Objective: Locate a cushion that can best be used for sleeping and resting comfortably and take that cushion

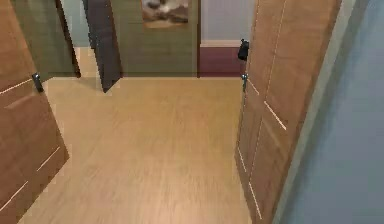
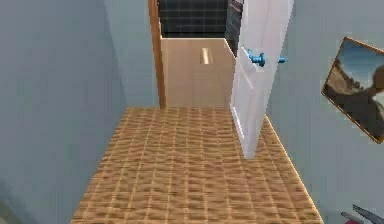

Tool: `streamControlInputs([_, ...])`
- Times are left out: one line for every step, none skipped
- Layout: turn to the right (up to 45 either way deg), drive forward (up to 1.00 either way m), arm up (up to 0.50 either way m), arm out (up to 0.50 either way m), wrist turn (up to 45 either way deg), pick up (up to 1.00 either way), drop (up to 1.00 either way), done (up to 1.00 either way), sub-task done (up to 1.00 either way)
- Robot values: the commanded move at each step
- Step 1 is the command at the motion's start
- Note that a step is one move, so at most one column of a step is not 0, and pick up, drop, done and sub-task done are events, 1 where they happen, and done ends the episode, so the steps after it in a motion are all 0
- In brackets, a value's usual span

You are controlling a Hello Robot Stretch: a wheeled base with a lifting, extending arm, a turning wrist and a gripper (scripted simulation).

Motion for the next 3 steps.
streamControlInputs([45.0,0.00,0.00,0.00,0.0,0.00,0.00,0.00,0.00])
streamControlInputs([45.0,0.00,0.00,0.00,0.0,0.00,0.00,0.00,0.00])
streamControlInputs([0.0,1.00,0.00,0.00,0.0,0.00,0.00,0.00,0.00])
